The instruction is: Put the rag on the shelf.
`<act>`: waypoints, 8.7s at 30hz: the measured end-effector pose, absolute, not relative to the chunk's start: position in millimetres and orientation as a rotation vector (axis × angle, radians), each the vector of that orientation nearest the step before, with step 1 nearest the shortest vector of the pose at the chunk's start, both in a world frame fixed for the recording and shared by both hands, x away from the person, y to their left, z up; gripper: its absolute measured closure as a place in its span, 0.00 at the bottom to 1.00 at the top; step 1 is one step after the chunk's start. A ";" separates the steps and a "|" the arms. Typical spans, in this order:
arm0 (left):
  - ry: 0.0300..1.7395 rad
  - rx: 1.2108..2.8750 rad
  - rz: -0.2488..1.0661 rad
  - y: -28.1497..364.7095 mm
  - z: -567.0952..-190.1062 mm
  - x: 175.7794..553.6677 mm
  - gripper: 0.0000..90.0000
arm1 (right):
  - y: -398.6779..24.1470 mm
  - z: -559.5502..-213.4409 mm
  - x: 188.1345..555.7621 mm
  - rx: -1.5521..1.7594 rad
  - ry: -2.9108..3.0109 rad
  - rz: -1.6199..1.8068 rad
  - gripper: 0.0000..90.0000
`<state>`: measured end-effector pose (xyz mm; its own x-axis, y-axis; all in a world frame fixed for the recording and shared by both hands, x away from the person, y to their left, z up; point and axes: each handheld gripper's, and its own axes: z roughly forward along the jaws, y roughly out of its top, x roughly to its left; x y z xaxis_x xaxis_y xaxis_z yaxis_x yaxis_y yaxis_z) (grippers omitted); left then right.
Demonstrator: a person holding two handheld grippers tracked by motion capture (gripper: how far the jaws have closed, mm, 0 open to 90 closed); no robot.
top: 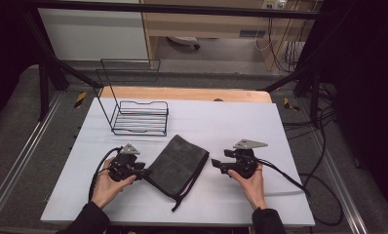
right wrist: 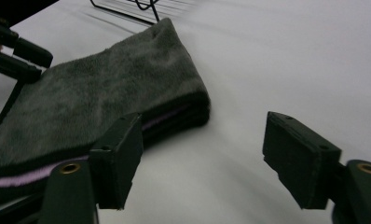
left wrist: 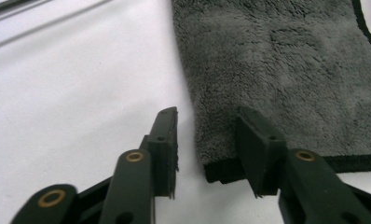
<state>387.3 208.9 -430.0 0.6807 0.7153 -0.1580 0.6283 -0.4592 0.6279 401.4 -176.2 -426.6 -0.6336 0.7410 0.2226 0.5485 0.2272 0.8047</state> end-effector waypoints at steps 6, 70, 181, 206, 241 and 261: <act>1.020 2.216 0.098 209.9 -434.7 386.3 0.79 | -147.8 -435.9 424.9 1.312 2.267 1.337 0.47; 1.047 2.114 0.199 244.0 -420.6 342.3 0.49 | -120.4 -429.1 421.7 1.061 2.394 1.373 0.21; 1.130 2.066 0.175 191.7 -446.4 449.2 0.87 | -82.2 -453.9 447.1 1.508 2.407 1.300 0.83; 1.006 1.956 0.190 213.5 -411.6 427.4 0.89 | -88.9 -424.4 430.6 1.364 2.325 1.477 0.85; 0.889 1.766 0.345 232.9 -345.3 390.5 0.90 | -80.4 -351.3 404.0 1.051 2.158 1.625 0.85; 0.838 1.663 0.415 245.4 -317.0 375.0 0.90 | -72.5 -317.1 394.1 0.920 2.085 1.686 0.85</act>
